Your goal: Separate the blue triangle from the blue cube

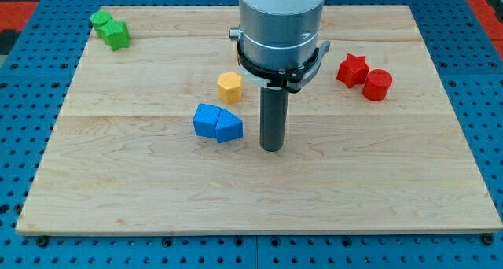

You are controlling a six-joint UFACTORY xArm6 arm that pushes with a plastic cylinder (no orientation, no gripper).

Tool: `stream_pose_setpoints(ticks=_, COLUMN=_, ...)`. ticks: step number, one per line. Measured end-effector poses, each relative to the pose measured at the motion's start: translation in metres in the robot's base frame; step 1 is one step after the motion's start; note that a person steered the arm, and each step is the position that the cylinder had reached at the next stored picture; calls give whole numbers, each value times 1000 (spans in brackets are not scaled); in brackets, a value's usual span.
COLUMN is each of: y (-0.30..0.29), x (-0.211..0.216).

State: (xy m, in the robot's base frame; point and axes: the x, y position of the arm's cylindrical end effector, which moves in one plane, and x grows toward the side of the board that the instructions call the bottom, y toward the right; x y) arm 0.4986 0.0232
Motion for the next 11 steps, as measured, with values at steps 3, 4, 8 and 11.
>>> stream_pose_setpoints(ticks=3, y=-25, x=0)
stream_pose_setpoints(ticks=4, y=-57, x=0)
stream_pose_setpoints(ticks=8, y=-81, x=-78)
stream_pose_setpoints(ticks=11, y=-4, x=-66)
